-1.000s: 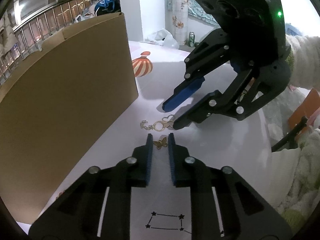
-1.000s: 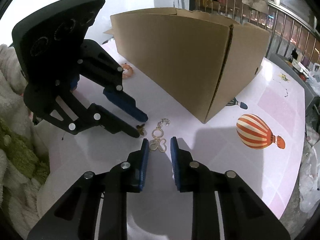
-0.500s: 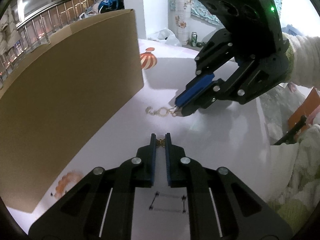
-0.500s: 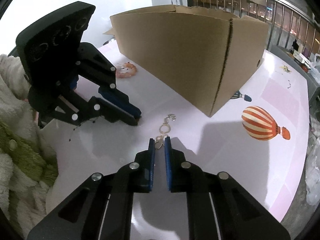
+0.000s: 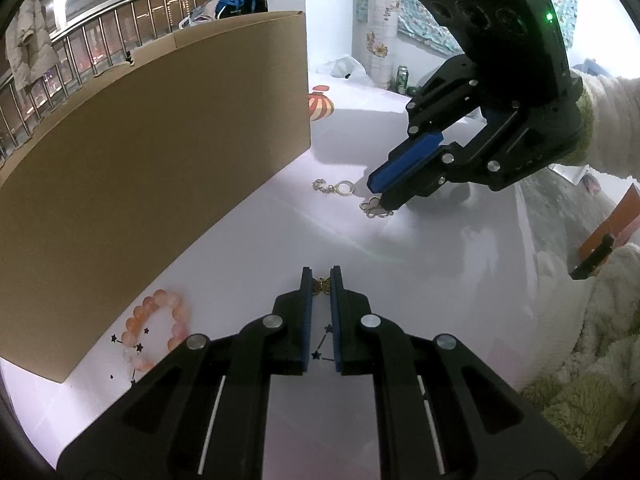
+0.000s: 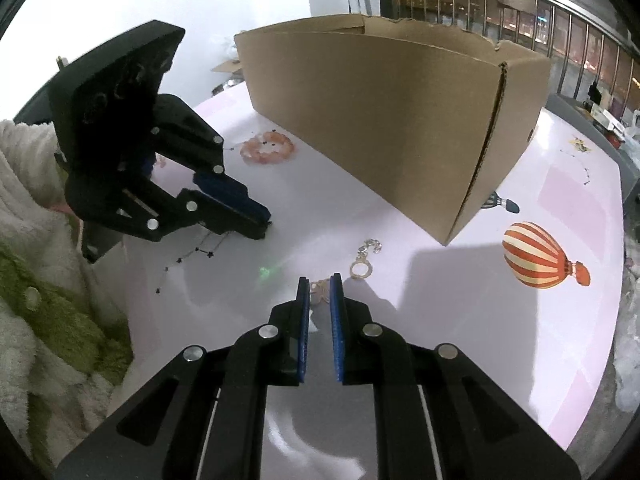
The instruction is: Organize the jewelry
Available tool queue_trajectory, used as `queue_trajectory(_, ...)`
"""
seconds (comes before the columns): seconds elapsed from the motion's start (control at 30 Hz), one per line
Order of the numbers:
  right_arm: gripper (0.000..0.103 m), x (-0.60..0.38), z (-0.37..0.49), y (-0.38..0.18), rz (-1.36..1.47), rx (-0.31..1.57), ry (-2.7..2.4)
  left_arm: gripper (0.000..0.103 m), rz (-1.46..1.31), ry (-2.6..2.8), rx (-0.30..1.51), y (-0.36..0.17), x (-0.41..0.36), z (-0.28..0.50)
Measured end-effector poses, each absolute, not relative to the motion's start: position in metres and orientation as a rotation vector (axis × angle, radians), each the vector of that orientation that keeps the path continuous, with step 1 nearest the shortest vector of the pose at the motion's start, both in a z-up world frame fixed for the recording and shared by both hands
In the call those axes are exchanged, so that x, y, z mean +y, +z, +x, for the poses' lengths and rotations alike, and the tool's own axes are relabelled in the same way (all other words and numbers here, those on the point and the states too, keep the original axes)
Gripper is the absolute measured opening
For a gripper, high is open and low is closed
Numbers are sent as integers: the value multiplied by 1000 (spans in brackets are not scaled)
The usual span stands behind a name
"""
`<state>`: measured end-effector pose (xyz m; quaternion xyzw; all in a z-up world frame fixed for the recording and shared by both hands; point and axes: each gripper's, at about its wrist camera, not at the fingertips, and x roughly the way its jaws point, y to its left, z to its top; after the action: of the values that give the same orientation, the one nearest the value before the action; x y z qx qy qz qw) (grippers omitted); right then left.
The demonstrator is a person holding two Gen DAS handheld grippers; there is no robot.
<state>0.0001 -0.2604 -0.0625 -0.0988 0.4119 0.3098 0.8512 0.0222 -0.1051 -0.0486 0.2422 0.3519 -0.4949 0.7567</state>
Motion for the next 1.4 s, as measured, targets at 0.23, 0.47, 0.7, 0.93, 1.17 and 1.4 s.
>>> queue_trajectory(0.23,11,-251,5,-64,-239,878,666,8,526,-1079,768,-50,-104,21)
queue_trajectory(0.47,24,-247,6,-63,-270,878,672,8,526,-1079,767,-50,-104,21)
queue_trajectory(0.7,24,-246,8,-63,-277,882,670,8,525,-1079,768,-50,-103,22)
queue_trajectory(0.93,24,-243,7,-60,-292,881,666,8,526,-1079,767,-50,-104,21)
queue_trajectory(1.17,24,-242,8,-63,-308,901,681,8,526,-1078,767,-50,-104,21)
queue_trajectory(1.4,24,-244,11,-63,-300,915,683,8,526,-1078,767,-50,-102,20)
